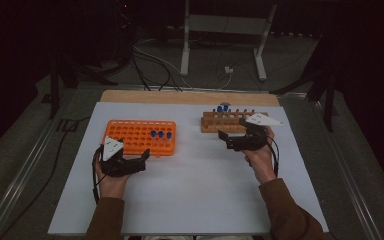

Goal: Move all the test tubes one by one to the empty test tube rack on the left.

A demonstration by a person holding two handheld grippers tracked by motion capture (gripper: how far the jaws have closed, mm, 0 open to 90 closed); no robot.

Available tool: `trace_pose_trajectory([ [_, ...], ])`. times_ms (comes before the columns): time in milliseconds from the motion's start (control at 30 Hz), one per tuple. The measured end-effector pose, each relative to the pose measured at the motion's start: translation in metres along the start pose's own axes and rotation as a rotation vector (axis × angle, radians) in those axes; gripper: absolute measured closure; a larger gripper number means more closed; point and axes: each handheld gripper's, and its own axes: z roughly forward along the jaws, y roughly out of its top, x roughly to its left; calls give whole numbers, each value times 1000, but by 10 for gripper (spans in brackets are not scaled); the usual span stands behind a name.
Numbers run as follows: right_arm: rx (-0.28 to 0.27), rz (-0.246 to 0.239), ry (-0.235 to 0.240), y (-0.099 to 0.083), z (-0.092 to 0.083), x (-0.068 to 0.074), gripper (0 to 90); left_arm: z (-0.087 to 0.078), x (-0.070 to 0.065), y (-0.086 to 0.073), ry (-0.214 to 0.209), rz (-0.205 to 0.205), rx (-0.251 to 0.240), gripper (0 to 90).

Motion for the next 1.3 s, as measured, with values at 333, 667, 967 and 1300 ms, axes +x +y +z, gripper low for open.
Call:
trace_pose_trajectory([
  [333, 65, -2, -93, 13, 28, -24, 120, 3, -2, -3, -10, -4, 10, 6],
  [667, 137, -24, -199, 12, 63, -38, 443, 2, -2, -2, -14, -12, 3, 6],
  [967, 114, -21, -212, 5, 79, -40, 661, 3, -3, -2, -20, -16, 6, 6],
  [1300, 122, -7, -198, 5, 86, -40, 763, 4, -4, -2, -34, -24, 9, 6],
])
